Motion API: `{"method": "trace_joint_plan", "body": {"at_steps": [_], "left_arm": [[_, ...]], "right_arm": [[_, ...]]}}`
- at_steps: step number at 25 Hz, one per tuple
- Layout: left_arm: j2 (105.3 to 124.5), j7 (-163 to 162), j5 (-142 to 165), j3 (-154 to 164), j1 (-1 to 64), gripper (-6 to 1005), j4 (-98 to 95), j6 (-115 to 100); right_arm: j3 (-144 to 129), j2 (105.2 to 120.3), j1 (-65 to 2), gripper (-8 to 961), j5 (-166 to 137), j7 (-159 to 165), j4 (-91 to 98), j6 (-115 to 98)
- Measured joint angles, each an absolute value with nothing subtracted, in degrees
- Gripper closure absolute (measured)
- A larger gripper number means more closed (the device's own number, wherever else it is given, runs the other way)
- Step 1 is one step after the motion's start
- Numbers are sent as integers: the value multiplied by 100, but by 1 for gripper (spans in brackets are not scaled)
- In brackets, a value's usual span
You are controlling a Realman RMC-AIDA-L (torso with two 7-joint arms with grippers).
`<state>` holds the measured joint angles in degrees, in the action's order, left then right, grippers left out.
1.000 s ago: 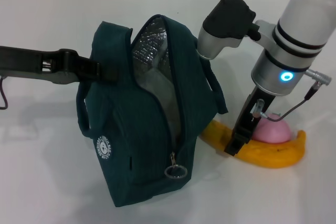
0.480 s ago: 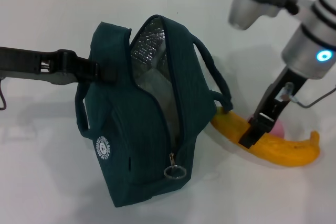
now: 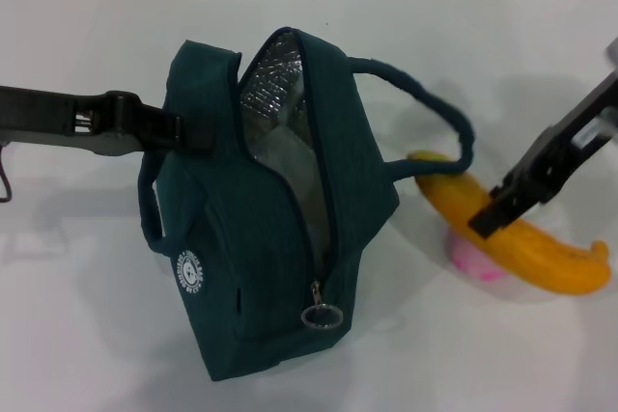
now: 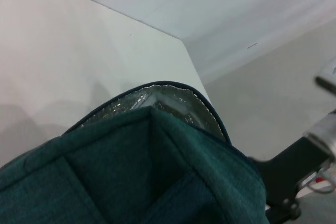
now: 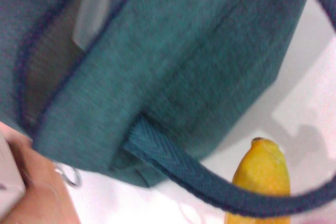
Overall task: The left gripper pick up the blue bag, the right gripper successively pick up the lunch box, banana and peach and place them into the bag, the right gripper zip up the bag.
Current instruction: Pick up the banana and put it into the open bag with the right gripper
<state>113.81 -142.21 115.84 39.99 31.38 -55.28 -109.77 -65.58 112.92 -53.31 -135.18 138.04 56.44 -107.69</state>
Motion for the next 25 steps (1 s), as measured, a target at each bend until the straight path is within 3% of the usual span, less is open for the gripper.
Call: {"method": "trace_joint_plan", "body": {"at_steps": [10,18,25], "left_arm": [[11390,-14241,11584,3998,3138,946,-5528,-10999],[11391,-14262,11584,3999,3138,946,-5528,-11017],[11391,-14265,11515,3999,3129,946,-5528,-11022]], "right_arm": [[-4506,10965,-4971,527,-12592,13683,6577,-11502],[-4244,10919,-4536,531,-10277,13631,6909,-11613],[-4248,10875,-4444,534,-9997,13578,6874,-11542]]}}
